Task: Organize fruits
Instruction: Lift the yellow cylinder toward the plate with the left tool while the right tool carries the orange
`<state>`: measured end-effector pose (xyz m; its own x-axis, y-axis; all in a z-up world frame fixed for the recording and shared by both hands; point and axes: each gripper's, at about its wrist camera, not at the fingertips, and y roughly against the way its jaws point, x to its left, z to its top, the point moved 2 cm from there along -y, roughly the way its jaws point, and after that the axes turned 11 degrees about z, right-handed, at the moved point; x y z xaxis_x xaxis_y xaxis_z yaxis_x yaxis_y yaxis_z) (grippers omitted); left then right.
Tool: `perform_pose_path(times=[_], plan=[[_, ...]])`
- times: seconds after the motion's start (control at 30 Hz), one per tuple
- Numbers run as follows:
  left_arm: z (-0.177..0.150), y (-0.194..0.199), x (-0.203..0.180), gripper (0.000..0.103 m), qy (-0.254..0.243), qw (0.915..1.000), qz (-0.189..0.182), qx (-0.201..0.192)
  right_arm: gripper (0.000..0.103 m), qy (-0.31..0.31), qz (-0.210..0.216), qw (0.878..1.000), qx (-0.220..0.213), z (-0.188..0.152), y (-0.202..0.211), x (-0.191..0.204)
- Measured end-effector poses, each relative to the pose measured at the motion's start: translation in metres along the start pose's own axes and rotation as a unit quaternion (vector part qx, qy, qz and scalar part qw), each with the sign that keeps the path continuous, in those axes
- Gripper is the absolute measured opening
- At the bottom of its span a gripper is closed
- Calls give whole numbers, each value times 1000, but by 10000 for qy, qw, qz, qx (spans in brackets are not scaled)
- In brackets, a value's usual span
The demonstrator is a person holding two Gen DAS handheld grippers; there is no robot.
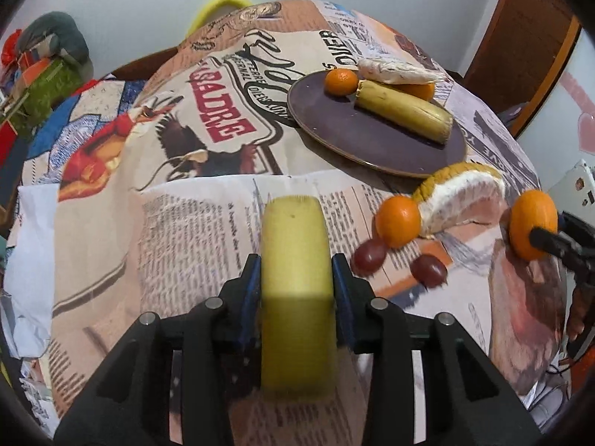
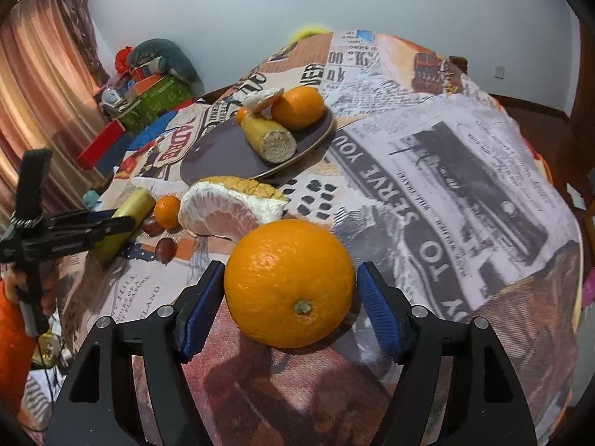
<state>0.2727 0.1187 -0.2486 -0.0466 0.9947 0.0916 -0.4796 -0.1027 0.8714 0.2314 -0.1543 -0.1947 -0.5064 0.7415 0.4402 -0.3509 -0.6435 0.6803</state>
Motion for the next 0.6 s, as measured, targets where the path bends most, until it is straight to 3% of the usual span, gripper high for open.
perform_pose_path(times=[0.23,0.6], plan=[[4,1,-1,37,35,9998,15,-196,66,176,-29,9998,84,-2,-10,9],[13,62,3,37,141,9956,-11,-924,65,279,-143,9994,-134,10,6,14]])
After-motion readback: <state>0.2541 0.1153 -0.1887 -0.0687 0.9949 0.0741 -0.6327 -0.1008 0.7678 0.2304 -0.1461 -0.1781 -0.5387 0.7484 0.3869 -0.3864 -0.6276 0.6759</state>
